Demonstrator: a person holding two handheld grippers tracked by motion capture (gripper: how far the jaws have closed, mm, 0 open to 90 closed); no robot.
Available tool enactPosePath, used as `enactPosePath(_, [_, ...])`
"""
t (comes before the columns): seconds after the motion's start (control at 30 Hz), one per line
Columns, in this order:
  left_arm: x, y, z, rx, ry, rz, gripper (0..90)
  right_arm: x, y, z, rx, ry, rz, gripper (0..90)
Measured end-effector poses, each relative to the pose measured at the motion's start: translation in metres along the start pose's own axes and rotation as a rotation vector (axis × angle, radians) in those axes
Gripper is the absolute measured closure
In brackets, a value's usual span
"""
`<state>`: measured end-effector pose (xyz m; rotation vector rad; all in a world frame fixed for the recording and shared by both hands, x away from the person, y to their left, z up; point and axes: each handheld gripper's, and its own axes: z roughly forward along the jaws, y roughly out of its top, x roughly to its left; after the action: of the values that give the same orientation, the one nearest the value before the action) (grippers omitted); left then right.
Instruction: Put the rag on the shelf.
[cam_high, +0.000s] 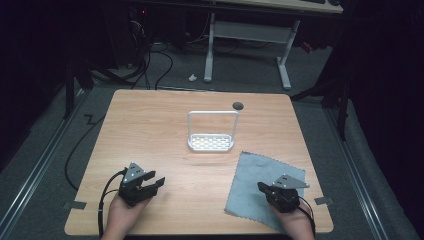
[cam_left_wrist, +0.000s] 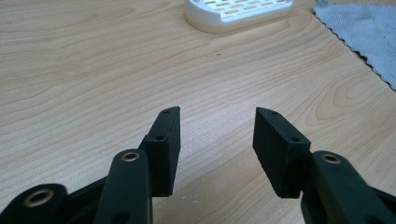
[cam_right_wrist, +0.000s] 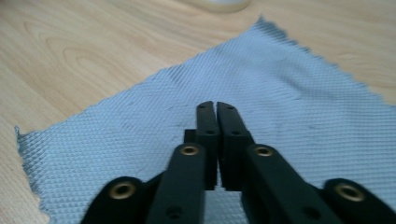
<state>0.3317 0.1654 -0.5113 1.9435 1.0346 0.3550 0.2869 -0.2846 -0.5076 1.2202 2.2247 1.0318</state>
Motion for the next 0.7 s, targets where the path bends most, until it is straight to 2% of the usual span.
enactPosePath(0.17, [-0.002,0.0,-0.001,-0.009,-0.003,0.003,49.6,0.015,0.007,0.017,0.06,0.034,-0.064,90.0])
enactPosePath(0.37, [-0.002,-0.001,-0.001,-0.008,-0.007,0.016,48.5,0.023,0.007,0.029,0.107,0.056,-0.089,90.0])
enactPosePath(0.57, [-0.004,-0.002,0.002,-0.006,-0.01,0.013,49.4,0.028,0.007,0.032,0.103,0.116,-0.105,90.0])
enactPosePath(0.7, [-0.01,0.001,0.003,-0.005,-0.029,0.011,49.6,0.043,0.009,0.035,0.102,0.163,-0.165,90.0])
